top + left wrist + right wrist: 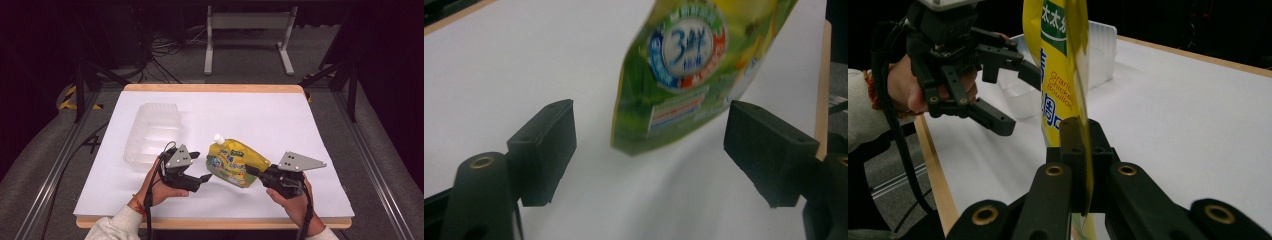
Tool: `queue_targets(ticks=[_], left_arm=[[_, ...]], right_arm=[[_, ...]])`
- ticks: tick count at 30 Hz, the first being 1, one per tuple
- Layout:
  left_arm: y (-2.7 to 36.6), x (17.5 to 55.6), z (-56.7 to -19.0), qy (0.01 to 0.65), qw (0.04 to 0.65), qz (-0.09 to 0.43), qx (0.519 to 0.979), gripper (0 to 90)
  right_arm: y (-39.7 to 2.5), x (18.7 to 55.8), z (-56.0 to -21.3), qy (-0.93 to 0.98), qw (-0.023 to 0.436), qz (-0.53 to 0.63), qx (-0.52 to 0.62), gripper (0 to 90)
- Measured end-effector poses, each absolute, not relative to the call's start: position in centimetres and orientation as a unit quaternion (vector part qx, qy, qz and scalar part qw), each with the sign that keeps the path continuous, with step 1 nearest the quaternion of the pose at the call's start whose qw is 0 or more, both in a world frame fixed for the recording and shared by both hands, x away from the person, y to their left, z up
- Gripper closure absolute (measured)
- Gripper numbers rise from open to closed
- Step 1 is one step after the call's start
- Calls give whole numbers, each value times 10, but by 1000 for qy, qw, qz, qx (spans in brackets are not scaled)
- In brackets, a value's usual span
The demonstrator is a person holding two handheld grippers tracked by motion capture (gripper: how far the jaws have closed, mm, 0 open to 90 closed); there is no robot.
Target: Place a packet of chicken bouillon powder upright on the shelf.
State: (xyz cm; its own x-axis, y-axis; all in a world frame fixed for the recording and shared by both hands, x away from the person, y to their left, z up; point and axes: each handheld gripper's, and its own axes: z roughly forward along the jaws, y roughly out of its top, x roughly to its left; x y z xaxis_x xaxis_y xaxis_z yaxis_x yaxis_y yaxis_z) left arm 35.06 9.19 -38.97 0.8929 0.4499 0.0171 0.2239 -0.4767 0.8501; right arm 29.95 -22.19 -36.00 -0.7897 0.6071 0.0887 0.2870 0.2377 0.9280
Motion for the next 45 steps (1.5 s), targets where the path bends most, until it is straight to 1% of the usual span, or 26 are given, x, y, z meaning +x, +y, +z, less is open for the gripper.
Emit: queue_targets(ticks=[3,4,7,10,11,13,17,21,25,26,30,34,39,45], left_arm=[[92,352,-387,201,475,126,848,284],[92,353,-386,200,477,125,847,324],[93,354,-385,200,476,127,847,369],[95,354,-383,200,467,130,851,481],[95,354,-383,200,465,130,852,535],[96,354,-382,203,457,137,855,550],[102,355,-379,213,455,150,851,645],[113,356,-374,222,459,166,844,716],[123,358,-368,232,461,182,837,745],[128,358,-365,239,462,194,832,755],[139,360,-360,250,466,204,824,763],[153,363,-353,263,464,228,815,771],[173,369,-347,284,470,247,798,784],[186,376,-347,302,466,258,791,784]], right_arm=[[-212,301,-360,779,141,544,278,900],[-210,301,-360,780,138,544,275,900],[-202,302,-360,786,135,542,266,900],[-197,304,-360,788,139,540,263,900],[-195,304,-360,787,140,539,264,900],[-192,306,-360,786,137,541,265,900],[-183,309,-358,783,140,544,265,900],[-175,314,-354,779,142,550,265,900],[-164,320,-349,778,149,553,259,900],[-160,322,-346,779,151,553,255,900],[-150,328,-341,780,157,554,246,900],[-132,338,-332,782,161,557,229,900],[-110,352,-322,783,183,559,203,900],[-95,367,-322,782,176,564,201,900]])
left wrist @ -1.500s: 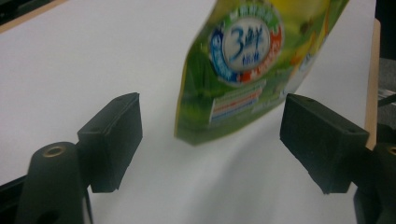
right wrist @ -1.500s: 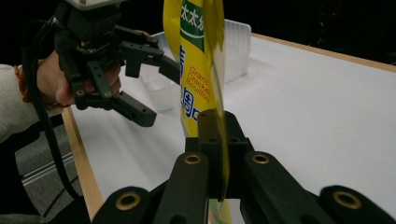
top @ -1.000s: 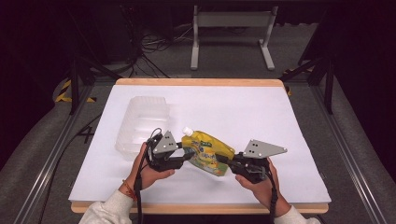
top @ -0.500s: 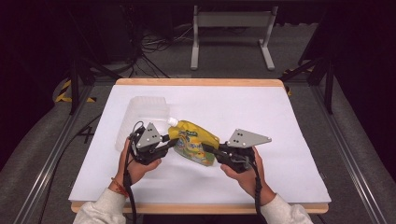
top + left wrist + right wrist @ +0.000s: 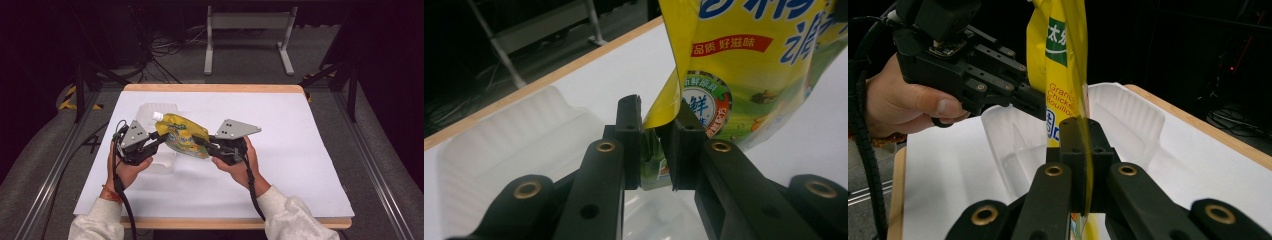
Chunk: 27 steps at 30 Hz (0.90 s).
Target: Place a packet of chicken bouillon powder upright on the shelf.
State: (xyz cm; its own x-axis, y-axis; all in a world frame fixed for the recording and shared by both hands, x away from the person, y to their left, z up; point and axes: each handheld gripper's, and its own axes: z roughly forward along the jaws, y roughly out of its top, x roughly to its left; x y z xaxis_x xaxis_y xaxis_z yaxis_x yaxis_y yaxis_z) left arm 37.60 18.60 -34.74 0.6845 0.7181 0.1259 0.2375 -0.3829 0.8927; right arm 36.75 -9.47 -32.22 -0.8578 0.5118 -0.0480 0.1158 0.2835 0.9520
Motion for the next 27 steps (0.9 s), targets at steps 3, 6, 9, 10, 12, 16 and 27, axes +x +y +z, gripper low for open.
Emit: queue_targets(ticks=[3,6,9,10,12,16,27], left_arm=[[195,378,-348,315,468,263,783,783],[202,379,-348,323,464,272,779,783],[209,379,-348,329,461,281,775,783],[211,379,-348,332,459,282,774,783],[215,378,-348,335,456,290,772,783],[220,378,-350,342,452,293,770,784],[237,378,-355,363,445,301,761,789]], right_arm=[[-82,373,-322,784,171,564,195,900],[-72,379,-322,784,166,567,192,900],[-63,383,-322,783,159,570,191,900],[-61,383,-323,784,158,570,191,900],[-55,384,-323,785,155,570,189,900],[-48,386,-323,786,153,569,186,900],[-28,398,-327,789,147,569,181,900]])
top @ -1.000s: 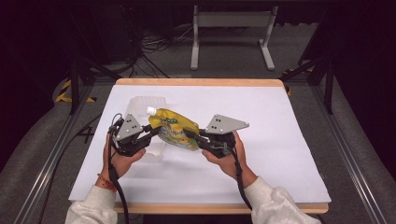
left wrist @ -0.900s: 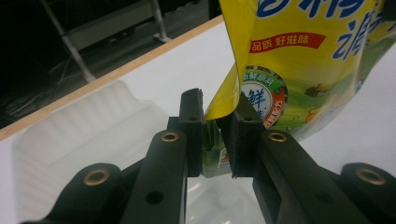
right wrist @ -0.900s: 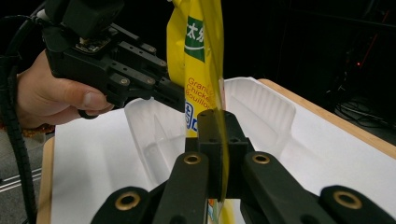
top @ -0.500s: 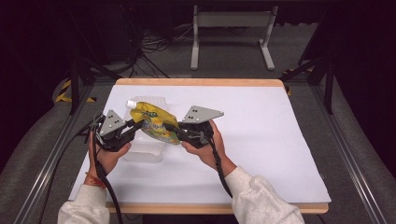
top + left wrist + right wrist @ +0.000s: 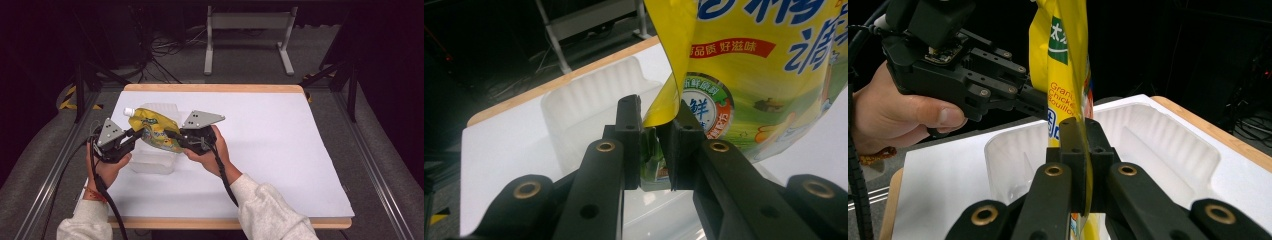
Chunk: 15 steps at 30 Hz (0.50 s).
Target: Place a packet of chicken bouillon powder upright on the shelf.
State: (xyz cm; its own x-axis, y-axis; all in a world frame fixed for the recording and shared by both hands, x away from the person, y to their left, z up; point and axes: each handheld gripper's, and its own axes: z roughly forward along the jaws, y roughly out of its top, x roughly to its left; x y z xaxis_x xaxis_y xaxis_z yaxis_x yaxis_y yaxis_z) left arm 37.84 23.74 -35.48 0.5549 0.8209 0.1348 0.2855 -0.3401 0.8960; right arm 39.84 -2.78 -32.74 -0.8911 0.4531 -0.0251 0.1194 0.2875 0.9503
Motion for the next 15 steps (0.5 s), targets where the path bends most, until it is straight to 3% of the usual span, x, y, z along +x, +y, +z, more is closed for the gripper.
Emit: queue_targets(ticks=[15], left_arm=[[256,380,-365,386,436,308,753,789]], right_arm=[[-5,410,-338,793,140,567,175,900]])
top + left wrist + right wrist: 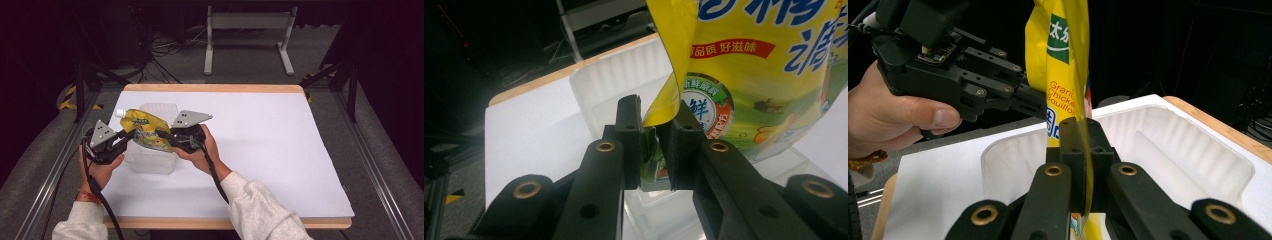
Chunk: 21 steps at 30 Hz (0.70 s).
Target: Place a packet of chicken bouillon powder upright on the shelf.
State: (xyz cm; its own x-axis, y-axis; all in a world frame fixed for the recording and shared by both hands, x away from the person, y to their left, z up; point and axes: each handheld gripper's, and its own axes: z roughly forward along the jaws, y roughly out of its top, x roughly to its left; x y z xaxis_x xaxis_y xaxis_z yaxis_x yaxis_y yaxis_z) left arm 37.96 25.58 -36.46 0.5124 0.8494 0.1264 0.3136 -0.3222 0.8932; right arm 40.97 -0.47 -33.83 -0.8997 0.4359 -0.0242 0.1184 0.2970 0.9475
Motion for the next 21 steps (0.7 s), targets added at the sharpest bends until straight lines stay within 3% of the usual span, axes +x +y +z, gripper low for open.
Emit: queue_targets(ticks=[21], left_arm=[[256,386,-382,394,406,293,770,789]], right_arm=[[1,415,-360,805,126,548,191,900]])
